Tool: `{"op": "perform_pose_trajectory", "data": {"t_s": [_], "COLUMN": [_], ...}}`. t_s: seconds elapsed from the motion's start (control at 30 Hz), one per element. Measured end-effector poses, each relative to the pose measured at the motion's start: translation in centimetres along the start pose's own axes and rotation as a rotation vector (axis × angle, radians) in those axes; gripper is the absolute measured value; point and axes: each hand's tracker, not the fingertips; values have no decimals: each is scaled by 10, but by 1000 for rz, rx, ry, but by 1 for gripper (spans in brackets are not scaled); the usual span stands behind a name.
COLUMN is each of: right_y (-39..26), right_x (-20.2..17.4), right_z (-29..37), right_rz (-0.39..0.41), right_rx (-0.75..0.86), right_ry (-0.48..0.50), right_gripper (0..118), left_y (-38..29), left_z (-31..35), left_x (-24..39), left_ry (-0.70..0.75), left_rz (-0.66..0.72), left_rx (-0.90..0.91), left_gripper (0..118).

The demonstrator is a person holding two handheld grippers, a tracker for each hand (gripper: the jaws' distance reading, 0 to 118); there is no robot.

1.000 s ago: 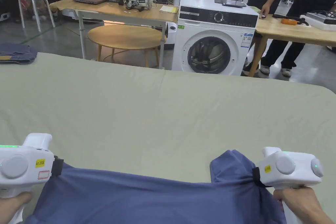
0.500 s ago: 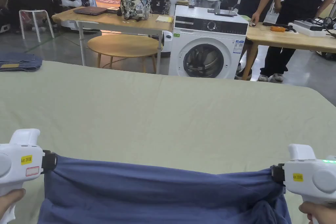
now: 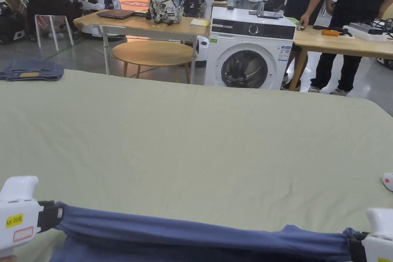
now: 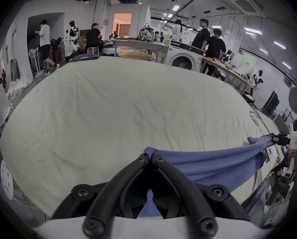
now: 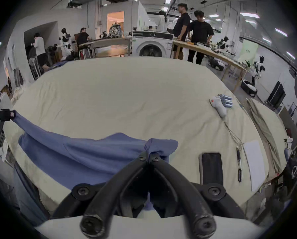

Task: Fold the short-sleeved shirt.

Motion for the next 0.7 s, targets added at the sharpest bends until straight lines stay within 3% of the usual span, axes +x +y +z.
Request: {"op": "perform_pose_trajectory", "data": {"t_s": [0.27,0.43,0.63,0.7], "right_y": [-54,-74,-79,-76], "right_x": [-7,-4,0,-1], "right_z": [-31,-64,-74,-66], "right_rz": [32,33,21,44], "right_rx": [-164,-241,-229,-225], "right_ry": [-37,-48,-50,-57], "right_gripper": [0,0,1,9], "left_y": [-53,-75,-67,-64], "left_z": [-13,-40,-42,-38], "left_x": [-6,-1,-10,-10], "left_ry": [29,79,61,60], "left_rz": [-13,-99,-31,-14], "left_rx": [-124,-262,-252,-248], "left_gripper": [0,0,0,0]}}
